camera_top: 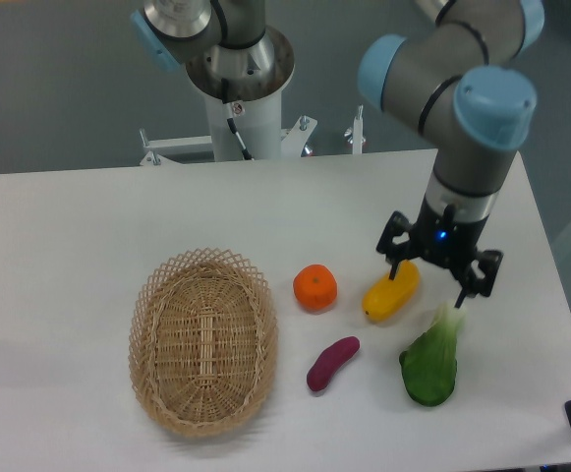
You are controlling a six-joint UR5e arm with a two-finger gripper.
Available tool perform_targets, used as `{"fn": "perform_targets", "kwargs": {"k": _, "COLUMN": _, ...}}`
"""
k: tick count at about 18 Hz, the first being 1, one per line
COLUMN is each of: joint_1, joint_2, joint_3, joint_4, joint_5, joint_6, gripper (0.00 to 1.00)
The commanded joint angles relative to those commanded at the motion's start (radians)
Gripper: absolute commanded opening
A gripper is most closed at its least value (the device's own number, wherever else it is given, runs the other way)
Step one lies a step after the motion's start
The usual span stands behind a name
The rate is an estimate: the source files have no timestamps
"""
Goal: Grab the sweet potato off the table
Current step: 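Move the gripper down toward the purple sweet potato, then lower the open gripper around the sweet potato and close it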
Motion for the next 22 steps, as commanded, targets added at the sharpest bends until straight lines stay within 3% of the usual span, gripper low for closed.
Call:
{"fn": "perform_targets", "kwargs": {"k": 7, "joint_1": -0.048, "joint_2": -0.055, "joint_3": -0.101, "joint_4": 0.178, "joint_5": 0.003, "joint_6": -0.014, "gripper": 1.00}}
{"fn": "perform_targets", "kwargs": {"k": 12, "joint_1": -0.095, "joint_2": -0.109, "joint_3": -0.106, "joint_4": 0.201, "joint_5": 0.026, "joint_6": -0.038, "gripper": 1.00}}
{"fn": "perform_targets", "kwargs": {"k": 22, "joint_1": -0.161, "joint_2": -0.137, "joint_3": -0.155, "joint_4": 0.243, "joint_5": 0.075, "joint_6": -0.101, "gripper": 1.00}}
